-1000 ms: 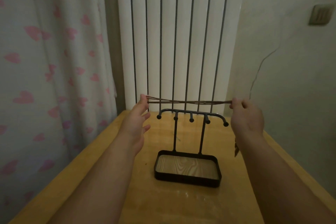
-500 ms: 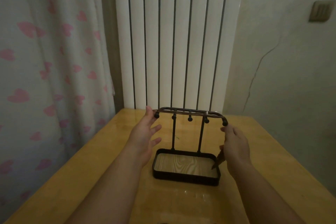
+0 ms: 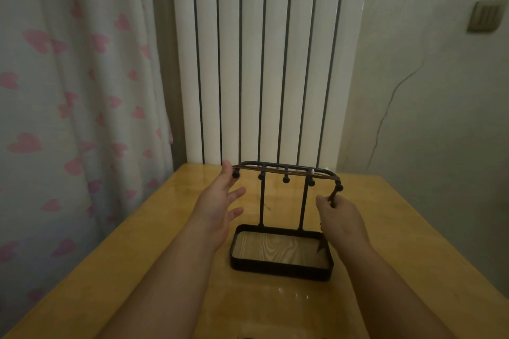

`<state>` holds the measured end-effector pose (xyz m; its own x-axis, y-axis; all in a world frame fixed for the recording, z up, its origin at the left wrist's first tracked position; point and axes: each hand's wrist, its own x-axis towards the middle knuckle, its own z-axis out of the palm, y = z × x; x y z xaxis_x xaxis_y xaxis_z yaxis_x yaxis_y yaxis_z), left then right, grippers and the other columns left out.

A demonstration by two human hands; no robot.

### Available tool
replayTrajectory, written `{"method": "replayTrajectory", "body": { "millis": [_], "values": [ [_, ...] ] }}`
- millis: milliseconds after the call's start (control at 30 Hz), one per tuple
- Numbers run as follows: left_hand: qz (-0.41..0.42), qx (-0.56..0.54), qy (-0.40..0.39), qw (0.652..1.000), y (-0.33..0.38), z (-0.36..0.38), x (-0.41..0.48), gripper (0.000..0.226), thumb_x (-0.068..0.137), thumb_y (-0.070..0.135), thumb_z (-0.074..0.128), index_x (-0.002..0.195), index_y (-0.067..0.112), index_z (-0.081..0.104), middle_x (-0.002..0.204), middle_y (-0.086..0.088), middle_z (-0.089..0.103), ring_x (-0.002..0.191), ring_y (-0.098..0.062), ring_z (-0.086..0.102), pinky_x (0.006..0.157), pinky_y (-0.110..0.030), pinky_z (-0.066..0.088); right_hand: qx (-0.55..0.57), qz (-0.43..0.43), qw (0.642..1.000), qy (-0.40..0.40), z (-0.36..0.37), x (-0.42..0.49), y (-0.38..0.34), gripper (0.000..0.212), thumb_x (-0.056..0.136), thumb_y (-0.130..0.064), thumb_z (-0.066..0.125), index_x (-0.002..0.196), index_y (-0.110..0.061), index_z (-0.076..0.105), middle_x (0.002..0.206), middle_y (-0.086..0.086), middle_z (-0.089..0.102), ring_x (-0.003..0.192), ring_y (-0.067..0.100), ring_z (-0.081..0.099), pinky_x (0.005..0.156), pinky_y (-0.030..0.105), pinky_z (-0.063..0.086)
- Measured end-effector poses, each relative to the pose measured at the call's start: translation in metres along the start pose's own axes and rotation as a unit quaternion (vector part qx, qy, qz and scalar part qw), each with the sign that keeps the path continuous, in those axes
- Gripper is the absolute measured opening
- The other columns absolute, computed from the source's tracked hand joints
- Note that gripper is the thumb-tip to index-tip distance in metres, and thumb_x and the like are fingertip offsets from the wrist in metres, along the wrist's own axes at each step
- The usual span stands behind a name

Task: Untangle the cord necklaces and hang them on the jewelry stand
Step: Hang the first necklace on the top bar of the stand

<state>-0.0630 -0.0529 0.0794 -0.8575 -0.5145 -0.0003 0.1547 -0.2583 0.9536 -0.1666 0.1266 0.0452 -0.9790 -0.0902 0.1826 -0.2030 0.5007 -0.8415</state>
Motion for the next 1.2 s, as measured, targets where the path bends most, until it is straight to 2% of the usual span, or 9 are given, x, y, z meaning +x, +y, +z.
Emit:
{"method": "replayTrajectory", "body": {
  "millis": [133, 267, 400, 500, 733, 833, 933, 1067, 1200],
  "values": [
    [-0.003, 0.006, -0.003, 1.0, 0.001, -0.001, -0.001, 0.069, 0.094, 0.06, 0.041, 0.152, 0.022, 0.034, 0.146, 0.003, 0.05, 0.125, -0.021, 0.052, 0.106, -0.051, 0.038, -0.01, 0.031, 0.999, -0.041, -0.007, -0.001, -0.004, 0.018, 0.099, -0.034, 0.05, 0.082, -0.028, 0.05, 0.088, 0.001, 0.062, 0.082, 0.019, 0.062, 0.083, 0.048, 0.056],
    [-0.004, 0.009, -0.003, 1.0, 0.001, 0.0, -0.001, 0.069, 0.094, 0.059, 0.042, 0.152, 0.022, 0.034, 0.145, 0.004, 0.051, 0.125, -0.021, 0.052, 0.106, -0.051, 0.038, 0.077, 0.079, 0.991, -0.079, -0.01, -0.003, -0.011, 0.013, 0.099, -0.022, 0.054, 0.096, -0.011, 0.061, 0.093, 0.01, 0.067, 0.085, 0.024, 0.068, 0.076, 0.044, 0.06],
    [-0.007, 0.014, -0.002, 1.0, 0.001, 0.0, -0.001, 0.067, 0.094, 0.058, 0.042, 0.15, 0.022, 0.037, 0.143, 0.004, 0.053, 0.126, -0.022, 0.052, 0.106, -0.051, 0.039, 0.402, 0.172, 0.886, -0.151, -0.014, -0.014, -0.025, 0.017, 0.098, -0.006, 0.053, 0.11, 0.005, 0.06, 0.107, 0.021, 0.066, 0.103, 0.032, 0.065, 0.072, 0.033, 0.059],
    [-0.009, 0.02, -0.008, 1.0, 0.001, -0.001, -0.001, 0.063, 0.097, 0.054, 0.044, 0.15, 0.021, 0.037, 0.143, 0.005, 0.053, 0.123, -0.022, 0.053, 0.106, -0.051, 0.039, 0.526, 0.193, 0.807, -0.184, -0.017, -0.022, -0.033, 0.02, 0.098, -0.001, 0.05, 0.115, 0.007, 0.058, 0.105, 0.02, 0.064, 0.104, 0.029, 0.063, 0.08, 0.035, 0.056],
    [-0.034, -0.042, 0.008, 0.999, 0.001, -0.004, -0.003, 0.056, 0.098, 0.045, 0.05, 0.147, 0.018, 0.042, 0.135, -0.001, 0.057, 0.113, -0.024, 0.057, 0.092, -0.044, 0.048, 0.561, 0.177, 0.793, -0.158, -0.018, -0.023, -0.04, 0.015, 0.098, -0.004, 0.051, 0.108, 0.003, 0.06, 0.096, 0.017, 0.065, 0.086, 0.022, 0.063, 0.077, 0.032, 0.055],
    [-0.036, -0.044, 0.002, 0.998, 0.0, -0.004, -0.004, 0.056, 0.099, 0.045, 0.049, 0.147, 0.017, 0.044, 0.135, 0.001, 0.057, 0.113, -0.024, 0.057, 0.092, -0.044, 0.048, 0.603, 0.176, 0.766, -0.14, -0.018, -0.026, -0.038, 0.014, 0.099, -0.007, 0.051, 0.103, 0.002, 0.061, 0.092, 0.015, 0.065, 0.083, 0.02, 0.062, 0.074, 0.028, 0.055],
    [-0.039, -0.044, -0.006, 0.998, -0.002, -0.002, -0.004, 0.059, 0.099, 0.045, 0.049, 0.149, 0.015, 0.042, 0.14, 0.001, 0.055, 0.113, -0.025, 0.057, 0.093, -0.045, 0.047, 0.679, 0.199, 0.692, -0.139, -0.02, -0.029, -0.037, 0.014, 0.097, -0.007, 0.051, 0.099, 0.001, 0.063, 0.089, 0.013, 0.066, 0.082, 0.017, 0.061, 0.063, 0.023, 0.059],
    [-0.039, -0.039, -0.007, 0.998, -0.001, 0.0, -0.004, 0.059, 0.099, 0.044, 0.05, 0.149, 0.016, 0.041, 0.141, 0.001, 0.054, 0.113, -0.025, 0.058, 0.092, -0.044, 0.047, 0.81, 0.198, 0.538, -0.124, -0.024, -0.028, -0.04, 0.026, 0.077, -0.001, 0.057, 0.103, -0.001, 0.061, 0.087, 0.011, 0.064, 0.072, 0.014, 0.062, 0.055, 0.02, 0.056],
    [-0.035, -0.027, -0.01, 0.999, -0.001, 0.0, -0.005, 0.056, 0.098, 0.043, 0.052, 0.146, 0.016, 0.044, 0.14, 0.002, 0.055, 0.114, -0.025, 0.058, 0.094, -0.045, 0.047, 0.848, 0.207, 0.484, -0.054, -0.024, -0.03, -0.048, 0.025, 0.085, 0.002, 0.056, 0.11, 0.003, 0.058, 0.1, 0.018, 0.064, 0.073, 0.02, 0.066, 0.057, 0.022, 0.058]
  ]
}}
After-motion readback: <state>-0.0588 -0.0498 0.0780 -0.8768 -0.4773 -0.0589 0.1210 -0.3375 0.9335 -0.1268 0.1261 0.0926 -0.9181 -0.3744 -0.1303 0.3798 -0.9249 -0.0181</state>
